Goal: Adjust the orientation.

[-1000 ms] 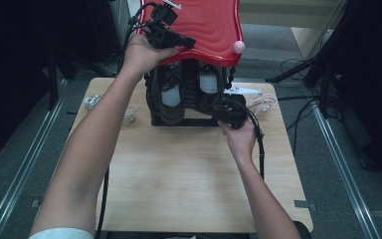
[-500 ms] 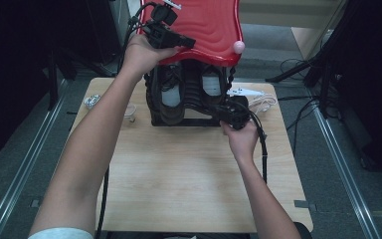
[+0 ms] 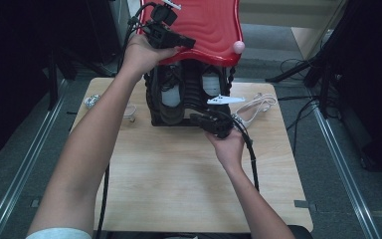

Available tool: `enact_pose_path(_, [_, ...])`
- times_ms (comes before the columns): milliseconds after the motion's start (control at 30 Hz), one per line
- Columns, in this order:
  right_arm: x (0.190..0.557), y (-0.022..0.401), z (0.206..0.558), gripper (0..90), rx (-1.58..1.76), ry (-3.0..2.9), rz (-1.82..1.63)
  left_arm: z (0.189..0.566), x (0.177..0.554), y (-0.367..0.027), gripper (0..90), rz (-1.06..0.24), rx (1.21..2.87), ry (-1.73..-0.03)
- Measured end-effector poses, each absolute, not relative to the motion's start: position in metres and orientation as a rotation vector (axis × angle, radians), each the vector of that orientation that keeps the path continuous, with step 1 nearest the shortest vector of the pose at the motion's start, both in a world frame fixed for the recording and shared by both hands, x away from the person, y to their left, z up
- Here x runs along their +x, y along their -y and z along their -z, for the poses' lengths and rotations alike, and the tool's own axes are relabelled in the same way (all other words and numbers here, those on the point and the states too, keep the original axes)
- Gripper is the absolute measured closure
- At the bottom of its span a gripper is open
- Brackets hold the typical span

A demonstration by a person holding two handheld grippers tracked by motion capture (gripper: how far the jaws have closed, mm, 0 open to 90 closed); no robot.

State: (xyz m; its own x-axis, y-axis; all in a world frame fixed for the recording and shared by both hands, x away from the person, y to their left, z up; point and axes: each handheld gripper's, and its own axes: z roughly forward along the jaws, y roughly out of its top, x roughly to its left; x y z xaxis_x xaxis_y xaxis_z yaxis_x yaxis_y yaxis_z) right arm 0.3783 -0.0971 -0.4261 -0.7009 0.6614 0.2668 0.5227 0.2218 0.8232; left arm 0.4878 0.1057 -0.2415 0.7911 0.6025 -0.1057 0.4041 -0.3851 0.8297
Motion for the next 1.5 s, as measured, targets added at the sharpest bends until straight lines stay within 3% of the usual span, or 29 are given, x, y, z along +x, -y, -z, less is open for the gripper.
enact_pose_path(433, [0.377,0.053,0.428,90.0,1.079,-2.409,-1.494,0.242,0.487,-0.106,90.0,-0.271,2.023,-0.751])
enact_pose_path(1233, [0.428,0.023,0.418,90.0,1.199,-2.387,-1.465,0.243,0.485,-0.106,90.0,-0.287,2.018,-0.753])
enact_pose_path(1500, [0.417,0.034,0.422,89.5,1.175,-2.408,-1.517,0.24,0.485,-0.107,87.3,-0.248,2.006,-0.807])
